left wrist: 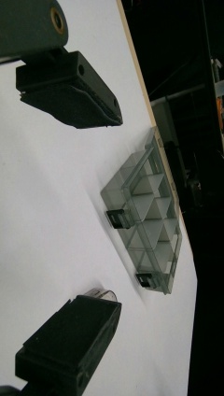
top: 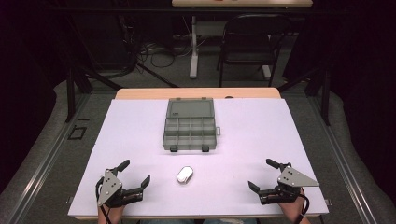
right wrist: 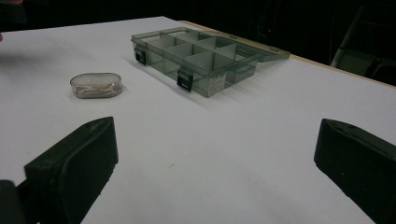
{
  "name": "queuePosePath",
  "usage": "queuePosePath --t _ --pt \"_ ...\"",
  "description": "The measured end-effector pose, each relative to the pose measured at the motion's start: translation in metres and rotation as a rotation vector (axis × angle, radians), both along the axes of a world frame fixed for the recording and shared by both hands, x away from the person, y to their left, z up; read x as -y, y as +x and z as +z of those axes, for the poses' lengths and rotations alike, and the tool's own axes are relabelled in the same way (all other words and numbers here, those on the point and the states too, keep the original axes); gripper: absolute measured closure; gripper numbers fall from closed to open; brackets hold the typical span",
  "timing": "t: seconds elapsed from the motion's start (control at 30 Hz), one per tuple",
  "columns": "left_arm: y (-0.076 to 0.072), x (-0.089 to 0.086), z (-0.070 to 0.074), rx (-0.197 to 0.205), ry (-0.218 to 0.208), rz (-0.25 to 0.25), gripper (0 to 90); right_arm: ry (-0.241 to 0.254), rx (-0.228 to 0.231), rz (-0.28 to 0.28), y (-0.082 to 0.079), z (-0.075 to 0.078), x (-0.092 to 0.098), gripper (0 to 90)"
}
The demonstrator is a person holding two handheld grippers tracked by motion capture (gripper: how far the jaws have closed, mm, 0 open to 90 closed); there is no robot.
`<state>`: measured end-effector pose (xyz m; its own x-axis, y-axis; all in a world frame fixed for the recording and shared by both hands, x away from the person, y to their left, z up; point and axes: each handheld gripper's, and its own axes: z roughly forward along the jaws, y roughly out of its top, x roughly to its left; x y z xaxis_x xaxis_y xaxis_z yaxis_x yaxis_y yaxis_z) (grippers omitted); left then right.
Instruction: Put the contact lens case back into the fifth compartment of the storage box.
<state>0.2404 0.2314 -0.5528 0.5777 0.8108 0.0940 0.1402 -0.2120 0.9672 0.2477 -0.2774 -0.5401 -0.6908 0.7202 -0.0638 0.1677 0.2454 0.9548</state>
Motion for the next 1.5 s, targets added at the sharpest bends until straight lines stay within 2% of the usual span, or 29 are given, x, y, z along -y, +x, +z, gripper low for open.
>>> queuePosePath --t 0.17,0.4,0.53,0.93,1.17,1.5 --pt "-0.001 0.004 0.001 -0.004 0.009 -0.006 9.8 0.004 0.002 -0.001 0.001 0.000 0.000 0.0" --pt "-0.002 0.014 0.004 0.006 0.022 0.037 9.8 0.002 -0.008 0.001 0.003 0.000 -0.002 0.0" --pt "0.000 0.021 0.006 -0.009 0.037 0.037 9.8 -0.006 -0.008 0.006 0.005 -0.001 -0.002 0.0" --pt "0.005 0.041 0.008 -0.093 0.068 0.028 9.8 -0.010 -0.023 0.001 0.006 -0.001 -0.001 0.0" --pt "0.009 0.051 0.008 -0.119 0.078 0.005 9.7 -0.012 -0.038 0.000 0.006 -0.002 -0.002 0.0" --pt "0.013 0.068 0.008 -0.155 0.096 -0.030 9.7 -0.008 -0.020 -0.003 0.006 -0.001 -0.001 0.0"
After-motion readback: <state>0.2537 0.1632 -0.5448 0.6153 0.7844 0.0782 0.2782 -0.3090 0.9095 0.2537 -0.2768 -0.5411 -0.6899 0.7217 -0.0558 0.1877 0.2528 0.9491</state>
